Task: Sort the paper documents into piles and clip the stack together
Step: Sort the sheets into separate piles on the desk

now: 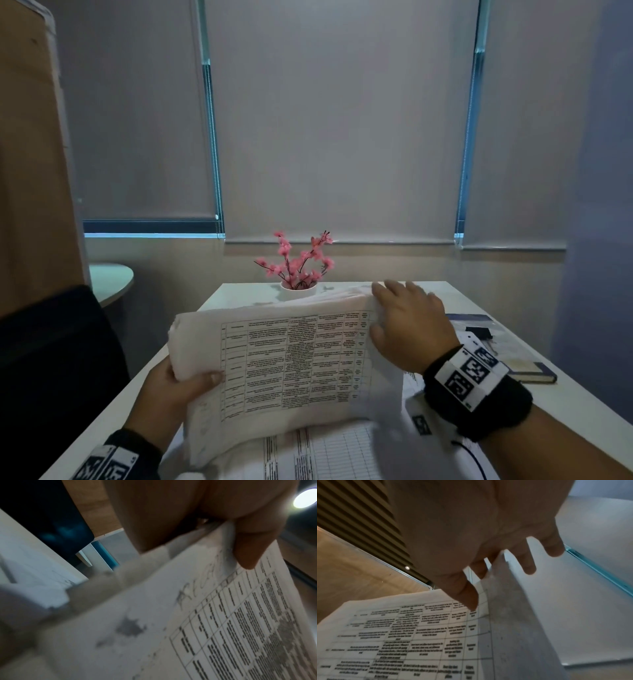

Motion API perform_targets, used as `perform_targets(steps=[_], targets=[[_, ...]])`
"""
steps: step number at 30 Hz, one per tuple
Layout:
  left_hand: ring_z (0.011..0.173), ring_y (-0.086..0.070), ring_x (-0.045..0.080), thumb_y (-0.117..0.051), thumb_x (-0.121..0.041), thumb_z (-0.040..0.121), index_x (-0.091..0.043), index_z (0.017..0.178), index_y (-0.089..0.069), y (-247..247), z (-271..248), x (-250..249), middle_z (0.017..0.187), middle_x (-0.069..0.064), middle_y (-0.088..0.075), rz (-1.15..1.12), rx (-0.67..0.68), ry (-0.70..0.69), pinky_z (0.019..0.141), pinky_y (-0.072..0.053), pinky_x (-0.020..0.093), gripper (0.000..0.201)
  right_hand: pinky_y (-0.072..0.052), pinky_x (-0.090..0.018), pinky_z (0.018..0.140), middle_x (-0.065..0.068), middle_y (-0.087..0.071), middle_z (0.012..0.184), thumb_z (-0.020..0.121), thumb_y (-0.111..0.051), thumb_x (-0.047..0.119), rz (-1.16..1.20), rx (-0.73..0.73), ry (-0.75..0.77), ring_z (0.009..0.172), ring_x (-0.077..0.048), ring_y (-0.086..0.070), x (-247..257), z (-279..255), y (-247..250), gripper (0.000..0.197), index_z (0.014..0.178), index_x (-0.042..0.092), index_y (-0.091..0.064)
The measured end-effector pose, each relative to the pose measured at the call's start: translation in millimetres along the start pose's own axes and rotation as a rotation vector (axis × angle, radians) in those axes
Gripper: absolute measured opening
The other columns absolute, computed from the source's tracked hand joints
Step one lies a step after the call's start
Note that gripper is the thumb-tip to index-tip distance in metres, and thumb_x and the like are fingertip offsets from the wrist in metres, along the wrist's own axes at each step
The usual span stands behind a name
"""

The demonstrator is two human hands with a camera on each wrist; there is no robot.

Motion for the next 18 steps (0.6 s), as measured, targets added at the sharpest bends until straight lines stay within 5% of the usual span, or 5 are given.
perform_targets(steps=[4,10,15,18], targets=[[0.082,-0.074,0.031,-0.096,-0.053,0.008,-0.003,0.098,-0.071,-1,-2,0,0.091,0.014,-0.079,-0.013,0.006,0.011,0.075,-0.056,0.046,0.105,-0.016,-0.054,0.119,-0.002,-0.009,0.162,0.084,-0.048,0.039,0.066,-0.065,0.103,0.148,-0.031,-0.011,33,2,16,0.088,0.152,0.029,0.006],[0.085,-0.075,0.034,-0.097,-0.056,0.014,-0.008,0.095,-0.076,-3,-3,-4,0.095,0.017,-0.078,-0.075,0.053,-0.006,0.076,-0.057,0.049,0.096,-0.001,-0.058,0.119,0.001,0.013,0.163,0.081,-0.059,0.023,0.140,0.036,0.487,0.150,-0.029,0.008,145,-6,9,0.106,0.146,0.046,0.022],[0.086,-0.073,0.035,-0.094,-0.045,0.024,-0.012,0.102,-0.072,-2,-7,-9,0.090,0.013,-0.079,-0.099,0.000,-0.039,0.072,-0.055,0.043,0.088,0.001,-0.063,0.116,-0.007,-0.009,0.162,0.084,-0.060,0.030,0.063,0.123,0.600,0.149,-0.038,-0.001,201,-18,-12,0.093,0.149,0.038,0.006],[0.087,-0.072,0.034,-0.086,-0.023,0.058,-0.012,0.089,-0.075,4,-6,-12,0.082,0.005,-0.080,-0.005,-0.087,-0.056,0.073,-0.053,0.040,0.034,-0.008,-0.062,0.117,-0.007,-0.031,0.154,0.084,-0.058,0.027,0.088,0.123,0.571,0.146,-0.035,-0.017,194,-15,-5,0.081,0.149,0.031,-0.009]])
Point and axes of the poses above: each hand's wrist, its own z-axis towards the middle knuckle, its own y-axis out of the back of the hand, x = y × z, the point moved 4 cm from there along z, towards the middle knuckle
